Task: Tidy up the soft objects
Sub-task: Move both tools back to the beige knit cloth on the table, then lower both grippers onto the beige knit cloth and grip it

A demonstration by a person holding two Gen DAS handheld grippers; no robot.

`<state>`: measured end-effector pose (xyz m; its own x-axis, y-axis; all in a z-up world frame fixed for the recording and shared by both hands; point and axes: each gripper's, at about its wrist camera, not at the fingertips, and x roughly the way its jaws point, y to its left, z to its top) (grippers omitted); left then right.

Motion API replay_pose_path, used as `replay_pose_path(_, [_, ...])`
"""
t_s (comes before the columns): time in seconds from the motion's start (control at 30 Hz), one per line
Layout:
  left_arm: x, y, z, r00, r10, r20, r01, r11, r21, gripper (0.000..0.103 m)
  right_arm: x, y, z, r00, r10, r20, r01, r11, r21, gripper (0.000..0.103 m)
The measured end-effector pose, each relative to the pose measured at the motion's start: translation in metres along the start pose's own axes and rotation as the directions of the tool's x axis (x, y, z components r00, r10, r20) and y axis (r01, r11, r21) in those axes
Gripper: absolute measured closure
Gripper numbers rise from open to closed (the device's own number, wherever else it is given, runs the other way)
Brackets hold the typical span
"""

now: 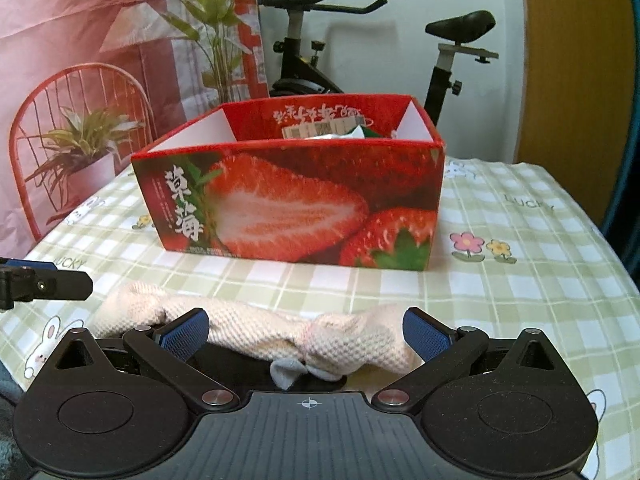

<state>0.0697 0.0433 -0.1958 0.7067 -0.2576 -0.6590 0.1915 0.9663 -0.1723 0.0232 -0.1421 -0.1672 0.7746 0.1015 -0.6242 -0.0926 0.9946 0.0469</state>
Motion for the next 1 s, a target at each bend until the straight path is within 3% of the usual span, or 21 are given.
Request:
replay_pose_path(0.4, [0.018, 0.011, -0.001, 0.997, -0.058, -0.049, 0.054, 0.995, -0.081, 0.020, 0.007, 0.000, -0.006, 1.000, 0.001, -0.010, -0.001, 1.000, -0.004, 0.014])
replay_pose_path(0.5, [0.031, 0.017, 0.006, 0.993, -0.080, -0.085, 0.072, 0.993, -0.093, 0.031, 0.011, -0.005, -0.004, 1.000, -0.015, -0.013, 0.015, 1.000, 0.005, 0.020])
replay_pose_path(0.93, [0.073, 0.022, -0.002, 0.977, -0.109, -0.185, 0.081, 0.985, -0.151, 0.032, 0.039, -0.022, -0.010, 0.997, 0.004, -0.081, 0.004, 0.996, 0.092, 0.030])
replay_pose_path(1.0, [0.074, 0.021, -0.004, 0.978, -0.116, -0.172, 0.092, 0.986, -0.142, 0.041, 0.043, -0.021, -0.009, 0.996, 0.013, -0.086, -0.004, 0.995, 0.101, 0.034])
